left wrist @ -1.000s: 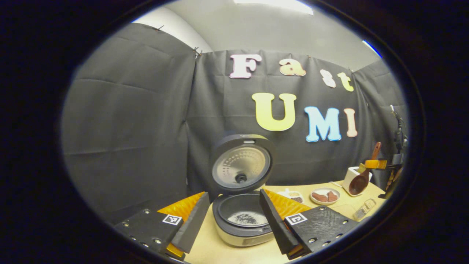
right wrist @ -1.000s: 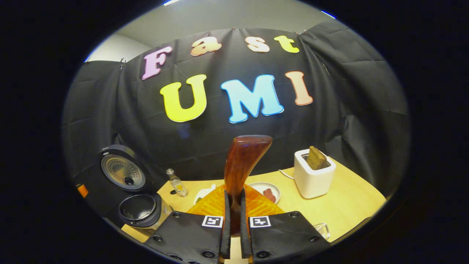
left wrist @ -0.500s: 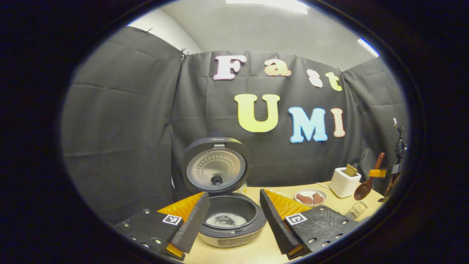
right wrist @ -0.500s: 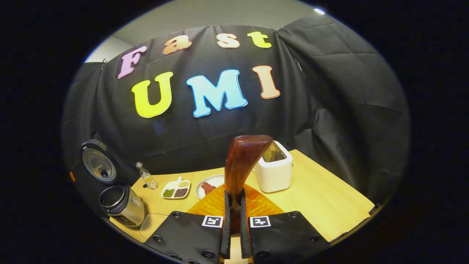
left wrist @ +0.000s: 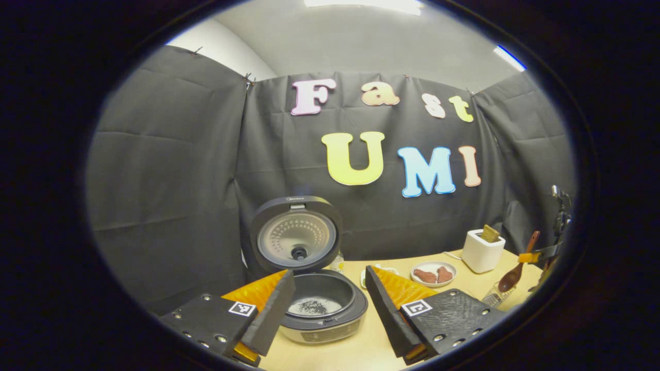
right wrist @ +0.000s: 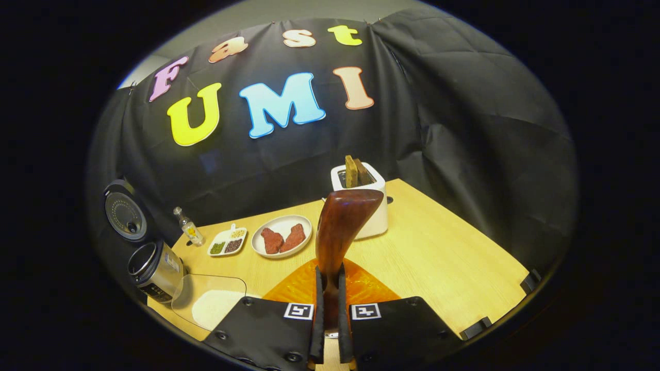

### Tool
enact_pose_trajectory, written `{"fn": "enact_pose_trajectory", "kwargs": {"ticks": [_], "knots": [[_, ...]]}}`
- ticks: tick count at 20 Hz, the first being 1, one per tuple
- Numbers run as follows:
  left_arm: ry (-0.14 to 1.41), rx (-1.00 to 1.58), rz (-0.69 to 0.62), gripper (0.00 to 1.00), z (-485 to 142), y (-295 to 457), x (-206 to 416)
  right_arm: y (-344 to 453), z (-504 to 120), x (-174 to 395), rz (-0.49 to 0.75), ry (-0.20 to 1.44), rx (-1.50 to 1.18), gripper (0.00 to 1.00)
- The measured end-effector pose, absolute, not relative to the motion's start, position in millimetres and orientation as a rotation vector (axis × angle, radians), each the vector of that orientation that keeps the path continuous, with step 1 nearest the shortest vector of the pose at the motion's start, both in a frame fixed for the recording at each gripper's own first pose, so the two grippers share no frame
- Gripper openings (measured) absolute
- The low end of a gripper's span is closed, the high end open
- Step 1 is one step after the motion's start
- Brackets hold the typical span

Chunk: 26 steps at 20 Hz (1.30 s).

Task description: Close the left gripper, press the button to open the rice cooker; take a wooden spoon from the chopstick holder with the right hand, scoop a spoonful of rice and pour it into the rice cooker, then put the wooden spoon back into the chopstick holder.

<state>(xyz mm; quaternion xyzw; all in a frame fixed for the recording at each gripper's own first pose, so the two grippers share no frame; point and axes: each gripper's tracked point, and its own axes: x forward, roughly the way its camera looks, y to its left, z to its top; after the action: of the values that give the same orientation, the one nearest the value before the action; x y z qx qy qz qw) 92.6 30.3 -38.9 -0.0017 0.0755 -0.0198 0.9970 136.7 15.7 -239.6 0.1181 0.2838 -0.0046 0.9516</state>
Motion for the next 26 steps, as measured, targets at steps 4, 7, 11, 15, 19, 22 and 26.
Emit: {"fn": "enact_pose_trajectory", "kwargs": {"ticks": [4, 7, 11, 15, 19, 22, 26], "knots": [[0.152, 0.001, -0.037, 0.85, -36.8, 26.9, 89.0, 16.2, -263.4, 130.0, -0.007, 0.624, 0.269, 0.15], [0.149, -0.006, -0.031, 0.85, -35.3, 27.9, 89.5, 12.4, -275.2, 121.7, -0.008, 0.659, 0.286, 0.14], [0.145, -0.017, -0.015, 0.86, -32.8, 33.1, 92.9, -7.6, -262.0, 116.9, -0.044, 0.626, 0.258, 0.35], [0.13, -0.023, 0.0, 0.85, -24.8, 40.5, 108.0, -46.4, -230.6, 112.5, -0.134, 0.55, 0.143, 0.98], [0.108, -0.024, 0.022, 0.86, -4.3, 52.7, 133.9, -68.3, -180.0, 101.7, -0.188, 0.452, 0.018, 0.98], [0.074, -0.025, 0.046, 0.85, 19.6, 65.4, 163.0, -69.1, -149.6, 93.3, -0.197, 0.401, -0.02, 0.98], [0.038, 0.005, 0.074, 0.85, 48.4, 83.2, 212.4, -58.8, -133.0, 77.9, -0.196, 0.382, -0.002, 0.98]]}}
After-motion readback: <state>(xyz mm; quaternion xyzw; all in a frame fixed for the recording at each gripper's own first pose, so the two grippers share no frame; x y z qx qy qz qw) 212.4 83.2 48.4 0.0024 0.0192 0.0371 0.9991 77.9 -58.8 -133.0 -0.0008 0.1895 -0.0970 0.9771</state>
